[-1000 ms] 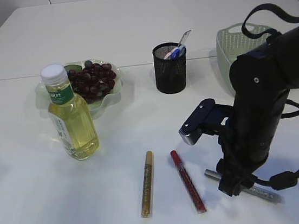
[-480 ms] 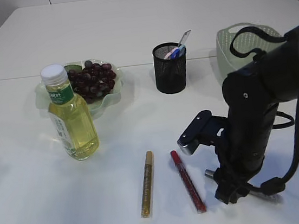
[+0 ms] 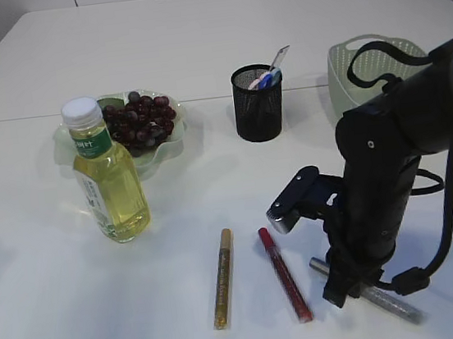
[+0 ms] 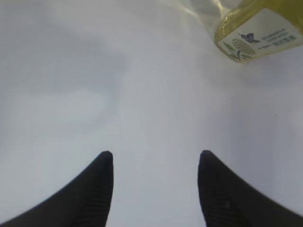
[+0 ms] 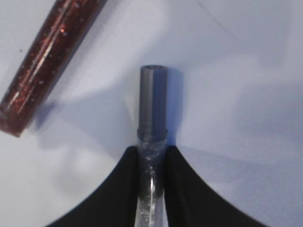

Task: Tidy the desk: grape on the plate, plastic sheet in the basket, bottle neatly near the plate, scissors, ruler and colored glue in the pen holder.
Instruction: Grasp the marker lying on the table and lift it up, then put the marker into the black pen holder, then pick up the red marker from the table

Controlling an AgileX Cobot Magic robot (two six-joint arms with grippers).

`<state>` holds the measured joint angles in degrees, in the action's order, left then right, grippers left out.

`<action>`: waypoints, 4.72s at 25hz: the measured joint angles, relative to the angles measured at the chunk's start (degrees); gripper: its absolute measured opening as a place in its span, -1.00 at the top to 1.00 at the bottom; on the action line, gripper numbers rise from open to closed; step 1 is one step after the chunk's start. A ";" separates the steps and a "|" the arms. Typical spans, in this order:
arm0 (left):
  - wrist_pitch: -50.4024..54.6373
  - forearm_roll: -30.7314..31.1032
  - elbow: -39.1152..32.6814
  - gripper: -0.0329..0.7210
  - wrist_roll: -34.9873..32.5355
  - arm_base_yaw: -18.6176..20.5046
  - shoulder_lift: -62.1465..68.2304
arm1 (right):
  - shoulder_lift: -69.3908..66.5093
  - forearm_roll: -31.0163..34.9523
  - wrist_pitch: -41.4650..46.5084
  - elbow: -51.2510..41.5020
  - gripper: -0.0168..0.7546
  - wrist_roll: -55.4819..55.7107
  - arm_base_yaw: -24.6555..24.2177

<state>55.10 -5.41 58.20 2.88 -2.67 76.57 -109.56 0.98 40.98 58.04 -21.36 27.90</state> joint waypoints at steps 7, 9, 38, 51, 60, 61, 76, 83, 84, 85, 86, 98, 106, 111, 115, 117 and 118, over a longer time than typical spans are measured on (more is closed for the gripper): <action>0.00 0.13 0.00 -0.19 0.00 0.00 0.00 | 0.56 1.40 -0.09 1.36 0.62 0.00 0.00; 0.00 0.13 0.00 -0.19 0.00 0.00 0.00 | 1.74 2.47 -0.09 3.37 0.63 0.00 0.00; 0.00 0.13 0.00 -0.19 0.00 0.00 0.00 | -11.08 66.94 -5.85 46.62 0.64 -47.55 -15.68; 0.00 0.13 0.00 -0.19 -0.04 0.00 0.00 | -19.47 78.55 -15.39 51.59 0.64 -69.15 -15.68; 0.00 0.13 0.00 -0.19 -0.04 0.00 0.00 | -22.27 83.22 -20.55 51.78 0.63 -71.64 -15.68; 0.00 0.13 0.00 -0.19 -0.04 0.00 0.00 | -22.27 83.37 -20.64 51.78 0.62 -71.77 -15.68; 0.00 0.13 0.00 -0.19 -0.04 0.00 0.00 | -22.00 83.91 -20.38 51.88 0.25 -66.89 -15.68; 0.00 0.13 0.00 -0.19 -0.04 0.00 0.00 | -13.87 48.05 -9.05 51.88 0.25 -28.26 -15.68; 0.00 0.13 0.00 -0.19 -0.04 0.00 0.00 | -12.31 40.45 -6.77 51.88 0.25 -20.96 -15.68; 0.02 0.13 0.00 -0.19 -0.04 0.00 0.00 | -10.84 33.61 -3.89 51.88 0.25 -14.29 -15.68; 0.02 0.13 0.00 -0.19 -0.04 0.00 0.00 | -9.41 27.95 -1.04 51.88 0.25 -9.51 -15.68; 1.26 0.13 0.00 -0.19 -0.04 0.00 0.00 | 4.92 9.19 20.88 42.59 0.25 13.40 -10.90; 1.50 0.13 0.00 -0.19 -0.04 0.00 0.00 | 7.75 3.42 22.66 26.80 0.25 21.36 1.79; 1.72 0.13 0.00 -0.19 -0.04 0.00 0.00 | 7.79 3.14 17.04 18.46 0.24 29.61 6.97; 2.16 0.13 0.00 -0.19 -0.04 0.00 0.00 | 7.42 1.35 14.77 17.19 0.24 36.29 8.32; 2.26 0.13 0.00 -0.19 -0.04 0.00 0.00 | 6.31 0.22 14.30 17.19 0.24 38.85 8.40; 2.26 0.13 0.00 -0.19 -0.04 0.00 0.00 | 5.63 -0.09 14.17 17.19 0.24 39.74 8.40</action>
<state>57.36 -5.28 58.20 2.84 -2.67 76.57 -103.93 0.88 55.16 75.23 18.38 36.30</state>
